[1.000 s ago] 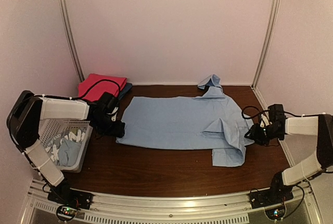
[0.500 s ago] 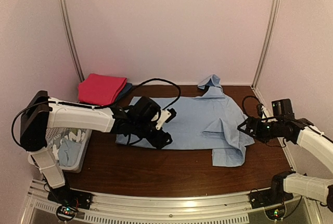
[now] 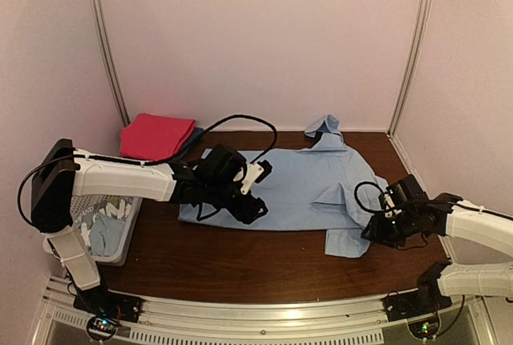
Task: Fold and stack the mixed laundry pile
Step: Smooth out the 1/3-folded shirt at the center of the board.
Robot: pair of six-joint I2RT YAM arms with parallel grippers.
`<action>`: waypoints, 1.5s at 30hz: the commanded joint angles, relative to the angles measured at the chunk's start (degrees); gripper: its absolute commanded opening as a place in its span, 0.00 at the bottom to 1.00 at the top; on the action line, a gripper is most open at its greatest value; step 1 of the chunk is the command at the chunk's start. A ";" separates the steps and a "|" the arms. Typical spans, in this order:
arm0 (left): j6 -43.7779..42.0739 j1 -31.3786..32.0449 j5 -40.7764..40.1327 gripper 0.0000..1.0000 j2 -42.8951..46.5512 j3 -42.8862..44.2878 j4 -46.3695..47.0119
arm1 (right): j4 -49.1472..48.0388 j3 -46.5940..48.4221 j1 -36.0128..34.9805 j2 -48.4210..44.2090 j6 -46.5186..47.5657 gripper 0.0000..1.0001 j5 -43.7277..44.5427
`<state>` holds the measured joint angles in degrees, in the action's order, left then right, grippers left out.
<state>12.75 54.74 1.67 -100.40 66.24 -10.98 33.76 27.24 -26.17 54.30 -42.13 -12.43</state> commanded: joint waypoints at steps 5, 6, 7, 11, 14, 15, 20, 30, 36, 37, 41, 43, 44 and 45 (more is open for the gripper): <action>0.02 -0.03 -0.27 0.67 -0.55 0.69 1.97 | -5.39 8.33 -0.80 -1.07 1.73 0.00 -3.30; -0.13 0.01 -0.22 0.68 -0.12 0.28 2.46 | -7.21 10.71 -0.80 -0.56 1.99 0.00 -4.59; -0.34 -0.04 0.19 0.69 0.26 -0.56 3.43 | -8.37 12.72 -0.80 0.75 2.46 0.00 -6.09; -1.47 -0.04 2.14 0.75 1.22 -1.61 6.16 | -10.07 22.46 -0.80 11.58 6.36 0.00 -12.53; -1.97 0.01 4.07 0.78 1.52 -2.04 8.66 | -17.38 26.26 -0.76 17.48 6.10 0.00 -17.18; -2.21 0.01 4.84 0.79 1.64 -2.40 10.01 | -20.15 27.21 -0.80 19.43 5.44 0.00 -18.82; -2.38 -0.08 7.51 0.86 1.03 -5.20 21.01 | -32.56 30.20 -0.79 27.19 1.19 0.00 -27.05; -3.51 -0.08 8.35 0.95 -7.61 -11.72 55.55 | -45.11 28.00 -0.38 29.11 -5.13 0.00 -32.15; -5.99 -0.12 9.13 0.86 -13.46 -6.19 59.66 | -49.38 25.55 1.04 28.52 -7.99 0.00 -34.47; -6.25 -0.10 10.15 0.78 -14.08 -4.88 59.24 | -49.97 25.17 1.31 28.42 -8.38 0.00 -34.57; -6.40 -0.14 13.19 0.31 -15.19 -1.64 57.71 | -50.98 23.93 2.58 27.73 -9.06 0.00 -35.03; -7.13 -0.20 12.27 0.03 -14.71 -0.50 55.05 | -50.92 22.99 3.42 26.85 -9.07 0.00 -34.83; -7.81 -0.32 11.20 0.00 -14.50 0.98 51.96 | -51.00 22.33 4.03 26.37 -9.08 0.00 -34.64; -8.92 -0.46 9.37 0.00 -14.43 3.53 45.14 | -50.79 21.68 4.98 25.84 -8.96 0.00 -34.20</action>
<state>6.83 54.74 12.78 -115.52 64.10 41.78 -14.44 51.09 -23.42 83.40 -50.46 -46.28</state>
